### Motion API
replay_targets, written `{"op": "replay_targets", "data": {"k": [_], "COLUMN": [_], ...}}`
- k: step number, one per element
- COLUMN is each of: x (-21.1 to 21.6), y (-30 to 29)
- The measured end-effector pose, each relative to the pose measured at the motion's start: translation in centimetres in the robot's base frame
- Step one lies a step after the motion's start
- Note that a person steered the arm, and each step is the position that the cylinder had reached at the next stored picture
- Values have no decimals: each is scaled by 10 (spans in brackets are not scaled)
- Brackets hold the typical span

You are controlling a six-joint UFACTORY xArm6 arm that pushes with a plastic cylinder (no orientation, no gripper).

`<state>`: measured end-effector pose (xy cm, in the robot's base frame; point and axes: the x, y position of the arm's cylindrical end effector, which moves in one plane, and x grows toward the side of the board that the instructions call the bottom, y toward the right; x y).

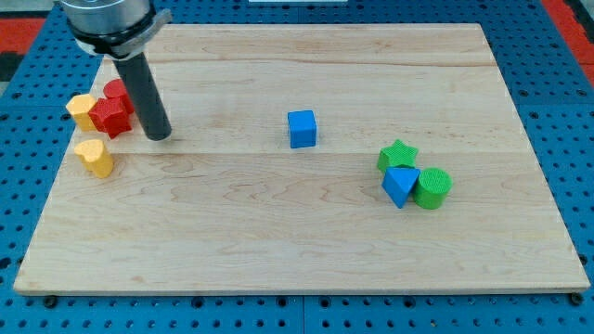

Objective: Move the yellow hexagon parallel left of the red circle

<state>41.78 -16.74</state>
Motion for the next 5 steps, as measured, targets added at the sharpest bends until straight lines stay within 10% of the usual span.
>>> {"op": "replay_targets", "data": {"k": [3, 5], "x": [155, 136], "y": [-42, -138]}}
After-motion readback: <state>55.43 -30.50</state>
